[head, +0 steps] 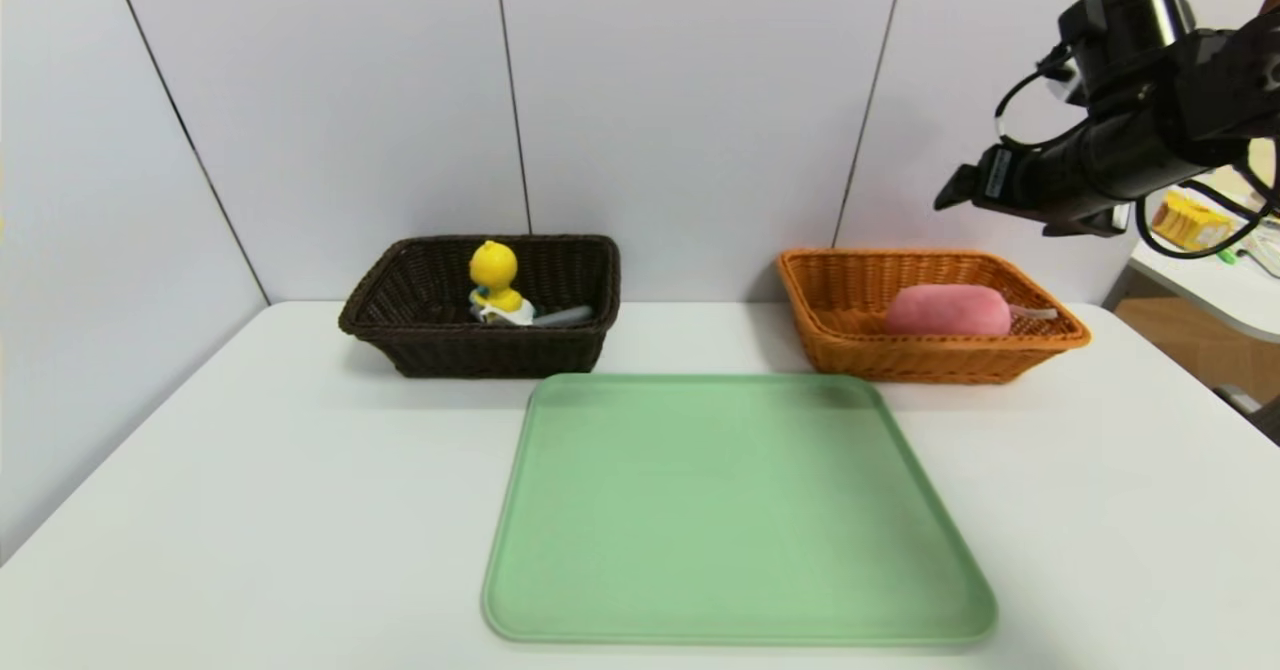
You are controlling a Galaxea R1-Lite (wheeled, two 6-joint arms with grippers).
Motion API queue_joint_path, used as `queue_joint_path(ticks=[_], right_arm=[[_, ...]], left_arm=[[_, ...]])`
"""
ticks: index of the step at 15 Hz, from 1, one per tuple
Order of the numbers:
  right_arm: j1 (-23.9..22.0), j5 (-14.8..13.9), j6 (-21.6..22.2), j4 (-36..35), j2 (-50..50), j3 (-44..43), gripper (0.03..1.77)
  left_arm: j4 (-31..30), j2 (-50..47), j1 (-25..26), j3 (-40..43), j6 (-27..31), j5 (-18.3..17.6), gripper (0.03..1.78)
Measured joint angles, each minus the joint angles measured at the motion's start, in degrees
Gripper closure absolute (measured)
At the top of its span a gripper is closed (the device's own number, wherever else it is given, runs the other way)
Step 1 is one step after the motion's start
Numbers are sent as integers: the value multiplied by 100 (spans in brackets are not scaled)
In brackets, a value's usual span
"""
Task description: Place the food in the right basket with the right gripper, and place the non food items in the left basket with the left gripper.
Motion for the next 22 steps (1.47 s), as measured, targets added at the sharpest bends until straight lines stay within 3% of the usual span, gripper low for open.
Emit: queue_joint_path(ticks=[6,11,15,22], right_arm=[[-73,6,-91,-43,-1786,1586,11],[-193,244,-413,-158,-3878,3462,11],[-390,345,-1053,-813,-5772,5532,11],[-580,417,-2526,-2865,-8553,8763,10]], left_arm=[[0,0,-2,0,2,2,12],[2,0,2,0,4,0,12],[2,0,0,0,0,0,12],[2,0,2,0,2,0,12]])
